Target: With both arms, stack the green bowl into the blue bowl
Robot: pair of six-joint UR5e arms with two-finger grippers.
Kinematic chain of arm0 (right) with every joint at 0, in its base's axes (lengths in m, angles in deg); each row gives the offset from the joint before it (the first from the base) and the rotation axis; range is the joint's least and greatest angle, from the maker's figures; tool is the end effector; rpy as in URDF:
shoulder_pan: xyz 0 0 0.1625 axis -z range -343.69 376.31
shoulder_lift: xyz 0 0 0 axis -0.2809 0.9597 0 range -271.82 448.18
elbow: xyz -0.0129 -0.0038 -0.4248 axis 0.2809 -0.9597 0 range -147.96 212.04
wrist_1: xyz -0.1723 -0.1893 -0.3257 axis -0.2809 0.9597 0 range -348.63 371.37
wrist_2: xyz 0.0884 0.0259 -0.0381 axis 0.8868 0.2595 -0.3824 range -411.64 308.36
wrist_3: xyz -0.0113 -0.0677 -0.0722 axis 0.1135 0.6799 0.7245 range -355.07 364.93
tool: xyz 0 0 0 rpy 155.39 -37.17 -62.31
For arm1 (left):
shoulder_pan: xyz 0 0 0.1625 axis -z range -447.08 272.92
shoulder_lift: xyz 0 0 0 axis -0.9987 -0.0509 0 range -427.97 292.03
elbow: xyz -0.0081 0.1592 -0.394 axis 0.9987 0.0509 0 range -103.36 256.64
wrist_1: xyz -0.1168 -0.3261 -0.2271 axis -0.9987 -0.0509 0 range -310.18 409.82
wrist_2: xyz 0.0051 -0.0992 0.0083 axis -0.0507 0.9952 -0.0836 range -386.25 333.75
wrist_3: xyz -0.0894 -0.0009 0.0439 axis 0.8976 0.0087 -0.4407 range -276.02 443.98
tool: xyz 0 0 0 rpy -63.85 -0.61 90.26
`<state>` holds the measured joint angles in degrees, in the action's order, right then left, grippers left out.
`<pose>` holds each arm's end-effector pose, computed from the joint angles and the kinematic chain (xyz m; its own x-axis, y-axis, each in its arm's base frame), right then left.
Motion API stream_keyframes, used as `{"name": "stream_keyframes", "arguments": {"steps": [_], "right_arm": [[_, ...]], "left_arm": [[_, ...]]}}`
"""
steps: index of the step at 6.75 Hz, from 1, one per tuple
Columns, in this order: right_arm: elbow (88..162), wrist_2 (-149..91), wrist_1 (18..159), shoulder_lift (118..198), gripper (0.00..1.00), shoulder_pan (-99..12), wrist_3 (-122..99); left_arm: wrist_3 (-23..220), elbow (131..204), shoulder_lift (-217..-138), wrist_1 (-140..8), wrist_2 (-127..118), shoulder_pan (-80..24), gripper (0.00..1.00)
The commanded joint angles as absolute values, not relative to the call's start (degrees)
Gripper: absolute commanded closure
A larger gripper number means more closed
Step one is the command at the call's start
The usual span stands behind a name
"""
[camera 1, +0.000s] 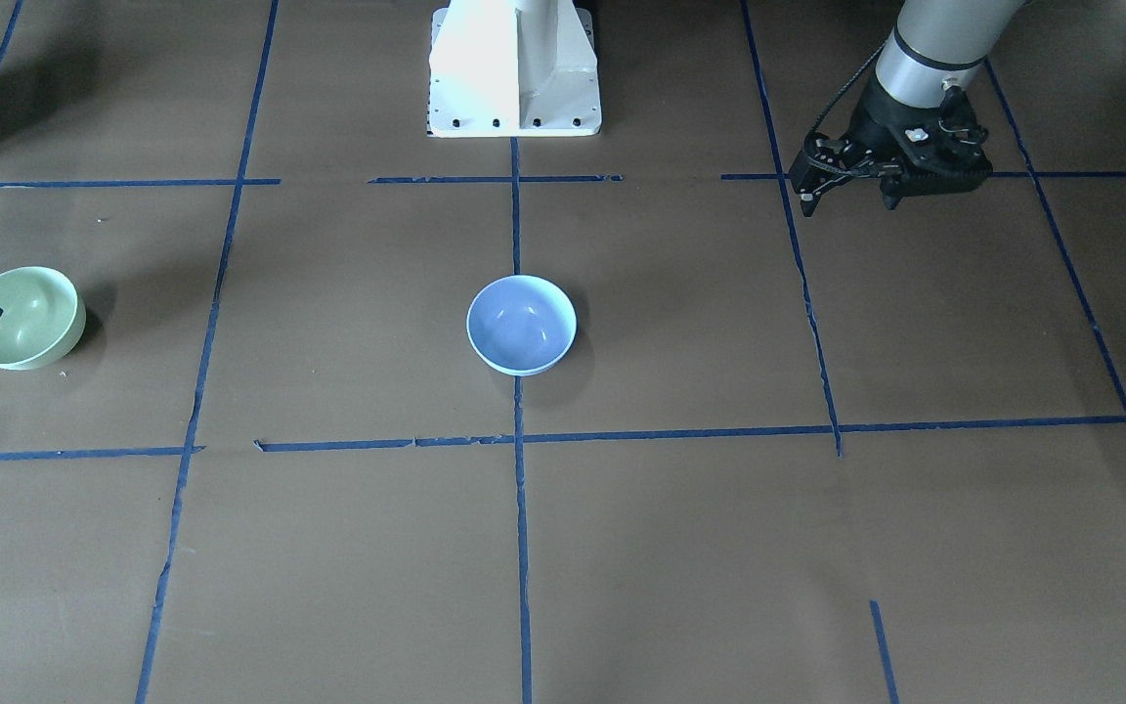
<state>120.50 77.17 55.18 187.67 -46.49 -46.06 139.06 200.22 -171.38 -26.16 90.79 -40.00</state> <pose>-0.1386 -0.4247 0.6627 0.6228 0.1386 0.7700 -0.1751 0.9839 -0.0355 0.2747 -0.4246 0.3093 0.7455 -0.0530 -0.6644 0.0697 0.9976 -0.0013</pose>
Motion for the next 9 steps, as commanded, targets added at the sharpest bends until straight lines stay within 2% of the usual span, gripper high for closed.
{"name": "stream_keyframes", "arguments": {"steps": [1, 2, 5, 6, 9], "right_arm": [[119.8, 77.4, 55.3, 187.1, 0.77, -46.4, -46.0], [119.9, 77.6, 55.4, 187.0, 1.0, -46.4, -46.6], [120.4, 80.1, 53.6, 187.1, 1.0, -46.6, -46.6], [120.3, 84.5, 51.0, 187.1, 1.0, -49.9, -46.8], [123.7, 89.8, 50.7, 181.6, 1.0, -52.8, -54.6]], "left_arm": [[139.0, 199.8, -171.2, -25.9, 90.7, -39.9, 0.0], [139.3, 199.7, -171.2, -25.9, 90.8, -39.8, 0.0], [139.4, 200.2, -169.1, -25.9, 90.8, -39.9, 0.0], [139.2, 200.1, -168.7, -26.0, 90.8, -40.0, 0.0], [139.0, 199.1, -165.4, -25.9, 90.8, -37.8, 0.0]]}}
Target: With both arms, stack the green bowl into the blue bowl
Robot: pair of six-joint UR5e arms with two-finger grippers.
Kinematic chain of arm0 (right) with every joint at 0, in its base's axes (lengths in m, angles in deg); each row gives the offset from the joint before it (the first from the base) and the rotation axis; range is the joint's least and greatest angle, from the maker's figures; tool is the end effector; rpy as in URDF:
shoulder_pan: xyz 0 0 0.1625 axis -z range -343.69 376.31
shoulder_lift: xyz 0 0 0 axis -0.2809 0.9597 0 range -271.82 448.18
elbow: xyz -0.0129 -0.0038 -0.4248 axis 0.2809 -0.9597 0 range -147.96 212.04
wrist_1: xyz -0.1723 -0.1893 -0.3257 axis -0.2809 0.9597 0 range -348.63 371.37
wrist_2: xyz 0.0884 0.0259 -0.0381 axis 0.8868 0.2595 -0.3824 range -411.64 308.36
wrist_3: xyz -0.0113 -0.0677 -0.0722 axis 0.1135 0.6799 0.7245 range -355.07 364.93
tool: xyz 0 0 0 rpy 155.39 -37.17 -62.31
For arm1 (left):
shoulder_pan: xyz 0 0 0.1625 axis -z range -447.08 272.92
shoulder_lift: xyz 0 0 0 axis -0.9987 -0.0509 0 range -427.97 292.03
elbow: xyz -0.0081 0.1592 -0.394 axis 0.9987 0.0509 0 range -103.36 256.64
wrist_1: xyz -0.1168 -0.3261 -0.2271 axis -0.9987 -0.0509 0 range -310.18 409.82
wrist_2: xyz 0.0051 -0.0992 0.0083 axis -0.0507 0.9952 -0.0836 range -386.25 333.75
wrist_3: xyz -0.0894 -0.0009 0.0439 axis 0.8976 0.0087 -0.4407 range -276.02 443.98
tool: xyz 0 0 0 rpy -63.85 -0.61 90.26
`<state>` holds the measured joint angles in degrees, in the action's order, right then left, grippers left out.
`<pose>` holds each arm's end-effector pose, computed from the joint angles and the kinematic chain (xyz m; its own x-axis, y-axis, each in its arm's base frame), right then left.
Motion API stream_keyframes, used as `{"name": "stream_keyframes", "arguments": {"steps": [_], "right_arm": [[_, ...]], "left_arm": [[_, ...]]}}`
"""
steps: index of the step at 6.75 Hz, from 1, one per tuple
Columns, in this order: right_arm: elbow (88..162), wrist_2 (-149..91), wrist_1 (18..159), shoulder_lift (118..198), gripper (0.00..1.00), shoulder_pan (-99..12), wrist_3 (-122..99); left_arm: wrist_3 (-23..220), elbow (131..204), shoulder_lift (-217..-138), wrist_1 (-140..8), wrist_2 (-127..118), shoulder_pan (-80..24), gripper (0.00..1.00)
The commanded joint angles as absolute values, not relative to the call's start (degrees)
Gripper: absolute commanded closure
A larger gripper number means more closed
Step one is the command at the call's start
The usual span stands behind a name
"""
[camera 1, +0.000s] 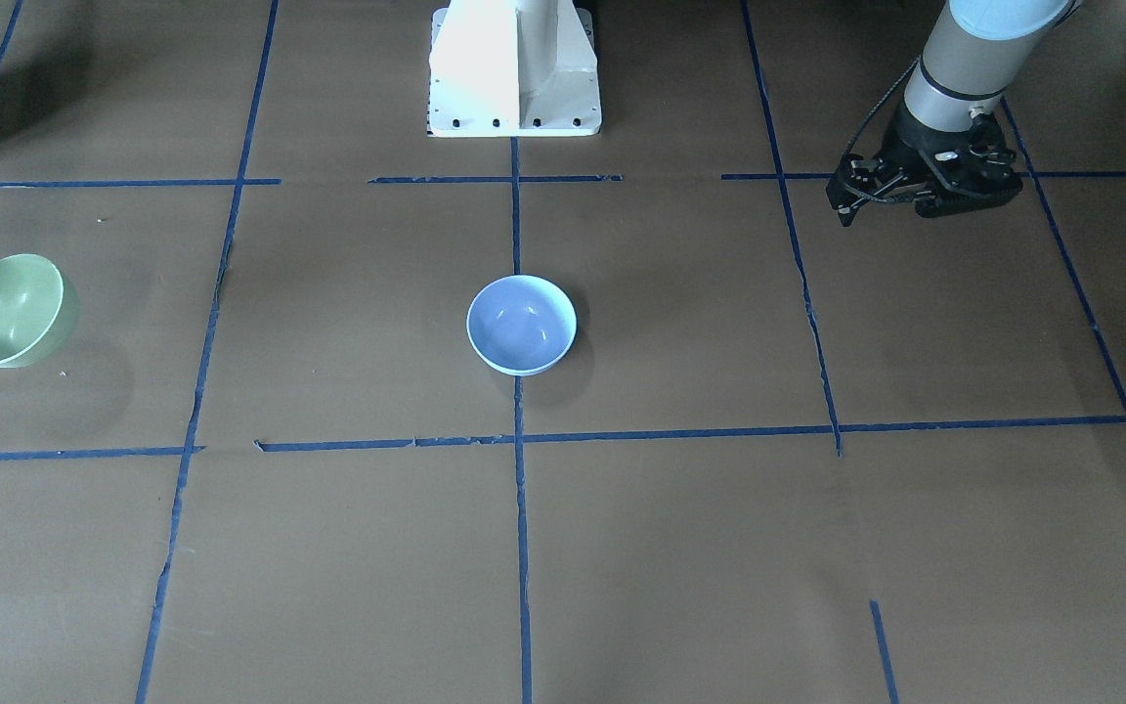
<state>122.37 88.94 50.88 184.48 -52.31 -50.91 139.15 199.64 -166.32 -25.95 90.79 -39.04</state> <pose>-0.1148 -0.4479 0.6009 0.4362 0.1360 0.8895 -0.1800 0.9817 -0.0618 0.2591 -0.4197 0.3574 0.7877 -0.1153 -0.6052 0.0901 0.9933 -0.0719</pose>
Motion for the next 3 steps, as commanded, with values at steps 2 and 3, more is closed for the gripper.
{"name": "stream_keyframes", "arguments": {"steps": [2, 3], "right_arm": [[123.5, 89.6, 50.7, 172.3, 1.0, -52.3, -60.3], [123.6, 89.3, 50.7, 166.6, 1.0, -48.6, -66.8]], "left_arm": [[132.3, 199.1, -163.3, -26.4, 91.4, -34.9, 0.0], [125.4, 198.8, -162.0, -26.1, 91.7, -31.1, 0.0]]}}
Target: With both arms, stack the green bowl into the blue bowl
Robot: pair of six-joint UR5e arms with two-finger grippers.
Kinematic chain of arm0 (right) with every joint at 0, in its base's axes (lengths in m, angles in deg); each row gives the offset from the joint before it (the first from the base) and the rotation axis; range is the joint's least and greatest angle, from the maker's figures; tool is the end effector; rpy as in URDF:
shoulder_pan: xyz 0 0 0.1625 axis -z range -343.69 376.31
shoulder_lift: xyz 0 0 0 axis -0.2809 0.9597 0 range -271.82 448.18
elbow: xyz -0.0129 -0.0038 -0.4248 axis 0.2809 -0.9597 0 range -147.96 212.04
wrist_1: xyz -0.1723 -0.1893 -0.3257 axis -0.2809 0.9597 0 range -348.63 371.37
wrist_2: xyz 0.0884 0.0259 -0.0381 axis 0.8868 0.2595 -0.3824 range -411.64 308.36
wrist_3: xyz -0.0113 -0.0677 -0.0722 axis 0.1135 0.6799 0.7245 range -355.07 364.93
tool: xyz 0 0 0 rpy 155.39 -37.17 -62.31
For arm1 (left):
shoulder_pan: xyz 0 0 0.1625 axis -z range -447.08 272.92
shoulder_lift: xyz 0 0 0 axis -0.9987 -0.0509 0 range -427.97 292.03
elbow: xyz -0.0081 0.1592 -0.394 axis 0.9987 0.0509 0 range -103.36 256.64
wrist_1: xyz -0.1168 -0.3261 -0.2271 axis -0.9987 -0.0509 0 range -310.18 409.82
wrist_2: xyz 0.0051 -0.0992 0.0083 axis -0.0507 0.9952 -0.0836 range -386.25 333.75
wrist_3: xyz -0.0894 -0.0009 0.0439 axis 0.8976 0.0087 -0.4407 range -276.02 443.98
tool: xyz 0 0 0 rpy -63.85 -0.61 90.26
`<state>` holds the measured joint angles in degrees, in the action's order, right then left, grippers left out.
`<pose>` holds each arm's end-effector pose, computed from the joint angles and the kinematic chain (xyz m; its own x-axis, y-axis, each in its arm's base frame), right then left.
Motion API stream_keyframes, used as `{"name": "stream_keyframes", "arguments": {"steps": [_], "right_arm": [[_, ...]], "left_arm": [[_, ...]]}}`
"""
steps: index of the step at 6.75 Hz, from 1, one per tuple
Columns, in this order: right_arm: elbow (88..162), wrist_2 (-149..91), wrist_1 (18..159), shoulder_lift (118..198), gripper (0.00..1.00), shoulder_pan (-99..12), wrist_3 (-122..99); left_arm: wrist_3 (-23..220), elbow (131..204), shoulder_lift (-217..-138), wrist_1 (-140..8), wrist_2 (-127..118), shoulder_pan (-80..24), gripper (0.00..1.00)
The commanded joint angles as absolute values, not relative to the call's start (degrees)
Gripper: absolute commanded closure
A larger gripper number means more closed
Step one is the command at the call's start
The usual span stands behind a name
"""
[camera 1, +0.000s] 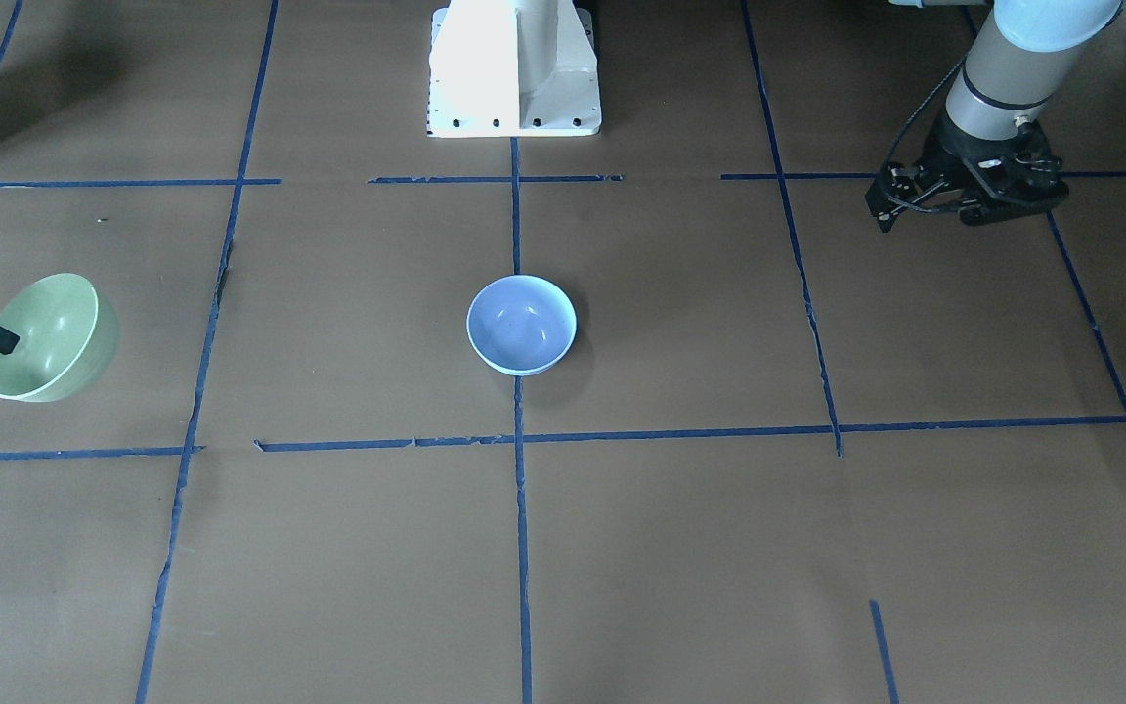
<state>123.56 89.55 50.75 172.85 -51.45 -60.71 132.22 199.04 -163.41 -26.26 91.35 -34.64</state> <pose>-0.1510 -0.5164 0.4884 0.3221 0.1046 0.9409 -0.2181 0.9754 -0.0337 0.2217 -0.4311 0.3853 0.8074 -0.0817 -0.5844 0.0676 0.9967 -0.0460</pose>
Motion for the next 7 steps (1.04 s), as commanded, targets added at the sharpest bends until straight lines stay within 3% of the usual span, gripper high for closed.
{"name": "stream_keyframes", "arguments": {"steps": [1, 5, 7], "right_arm": [[123.6, 86.8, 50.7, 161.2, 1.0, -44.7, -73.0], [124.4, 68.0, 50.7, 151.5, 0.99, -26.2, -83.2], [124.9, 57.8, 50.7, 151.1, 0.99, -18.4, -83.6]], "left_arm": [[118.0, 196.9, -161.7, -25.9, 92.2, -26.5, 0.0], [88.2, 179.1, -161.7, -30.7, 99.2, -12.0, 0.0], [86.4, 175.6, -161.2, -35.1, 99.4, -10.1, 0.0]]}}
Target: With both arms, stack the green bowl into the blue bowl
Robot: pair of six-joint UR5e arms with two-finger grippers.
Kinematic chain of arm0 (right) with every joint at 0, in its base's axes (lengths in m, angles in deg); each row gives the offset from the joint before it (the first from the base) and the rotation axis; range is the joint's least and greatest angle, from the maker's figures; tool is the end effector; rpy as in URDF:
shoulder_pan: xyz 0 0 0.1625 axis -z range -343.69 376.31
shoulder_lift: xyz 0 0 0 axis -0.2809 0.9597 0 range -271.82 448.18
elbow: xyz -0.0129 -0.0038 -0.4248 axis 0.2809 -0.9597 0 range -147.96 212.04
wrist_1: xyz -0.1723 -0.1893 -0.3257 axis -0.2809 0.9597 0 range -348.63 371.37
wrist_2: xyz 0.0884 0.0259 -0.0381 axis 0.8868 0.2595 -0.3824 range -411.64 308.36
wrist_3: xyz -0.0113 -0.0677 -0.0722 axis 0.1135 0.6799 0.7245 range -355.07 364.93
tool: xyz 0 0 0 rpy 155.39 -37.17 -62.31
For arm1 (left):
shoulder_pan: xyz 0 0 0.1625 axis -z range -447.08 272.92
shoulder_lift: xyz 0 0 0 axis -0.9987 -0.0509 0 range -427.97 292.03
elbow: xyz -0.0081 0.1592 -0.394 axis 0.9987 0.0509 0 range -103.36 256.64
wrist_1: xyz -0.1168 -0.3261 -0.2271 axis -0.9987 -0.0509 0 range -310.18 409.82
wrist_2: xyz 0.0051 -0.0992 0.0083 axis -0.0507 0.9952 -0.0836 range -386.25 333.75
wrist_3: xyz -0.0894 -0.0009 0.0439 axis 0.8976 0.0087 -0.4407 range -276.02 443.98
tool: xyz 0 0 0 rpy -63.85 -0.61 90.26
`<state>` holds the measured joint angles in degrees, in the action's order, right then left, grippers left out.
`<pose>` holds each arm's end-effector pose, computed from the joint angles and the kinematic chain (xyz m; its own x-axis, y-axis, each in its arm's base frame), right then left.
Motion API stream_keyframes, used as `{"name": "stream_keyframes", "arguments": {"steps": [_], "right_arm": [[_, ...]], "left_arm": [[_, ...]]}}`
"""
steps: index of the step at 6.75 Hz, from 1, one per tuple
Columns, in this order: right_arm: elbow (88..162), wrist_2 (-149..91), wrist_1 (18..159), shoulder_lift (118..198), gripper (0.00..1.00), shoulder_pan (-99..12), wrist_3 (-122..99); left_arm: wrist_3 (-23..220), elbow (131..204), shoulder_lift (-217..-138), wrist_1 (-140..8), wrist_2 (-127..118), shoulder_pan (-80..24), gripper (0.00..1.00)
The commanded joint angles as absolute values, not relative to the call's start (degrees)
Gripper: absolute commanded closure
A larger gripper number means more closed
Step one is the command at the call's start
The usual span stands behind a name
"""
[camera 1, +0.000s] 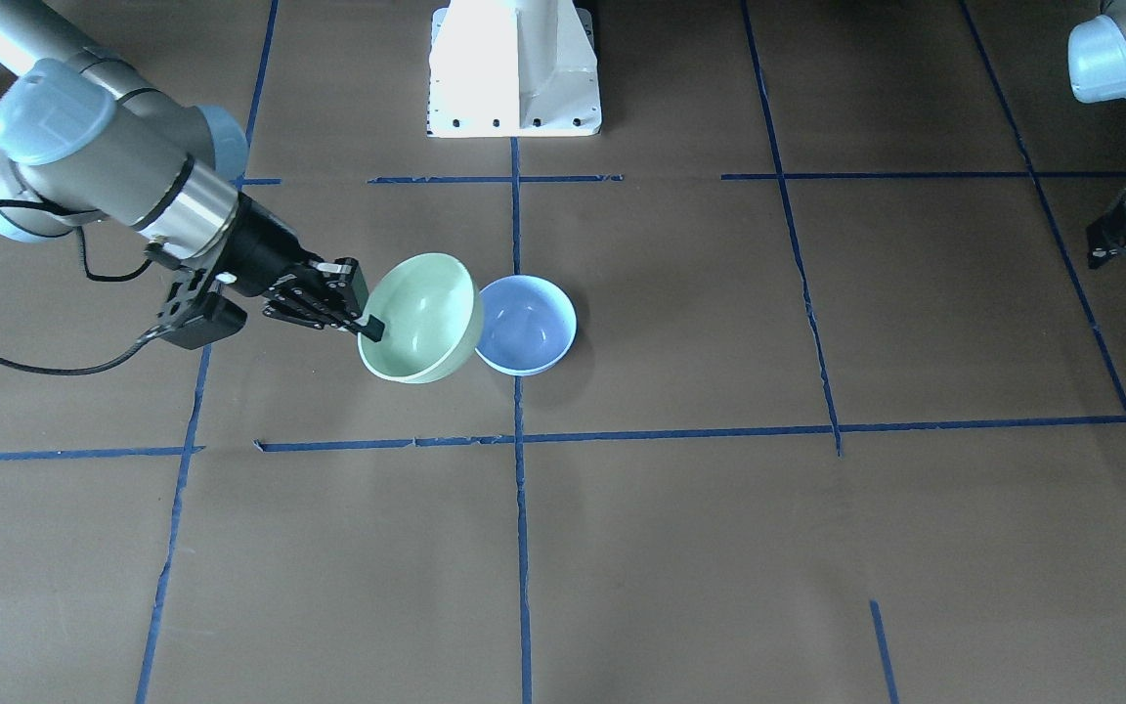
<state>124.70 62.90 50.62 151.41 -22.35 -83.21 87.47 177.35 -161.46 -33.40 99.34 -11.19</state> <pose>-0.4418 -0.4712 0.2664 0.1411 0.0750 0.9871 -0.2443 0.9689 -0.0386 0.0527 -0.5182 0.5580 0.7837 0.2120 -0.5838 -0.1943 0.9765 0.0936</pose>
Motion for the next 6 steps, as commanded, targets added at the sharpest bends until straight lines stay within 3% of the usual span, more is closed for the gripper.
{"name": "stream_keyframes", "arguments": {"steps": [1, 5, 6], "right_arm": [[124.9, 55.6, 50.7, 151.1, 0.99, -16.2, -83.6], [124.5, 54.1, 54.0, 150.4, 0.97, -15.1, -83.7], [124.5, 54.1, 54.2, 150.2, 0.86, -15.0, -83.8]], "left_arm": [[86.4, 175.6, -161.2, -35.1, 99.4, -9.7, 0.0], [85.8, 175.3, -161.2, -35.1, 99.4, -9.6, 0.0], [85.8, 175.3, -161.2, -35.1, 99.4, -9.5, 0.0]]}}
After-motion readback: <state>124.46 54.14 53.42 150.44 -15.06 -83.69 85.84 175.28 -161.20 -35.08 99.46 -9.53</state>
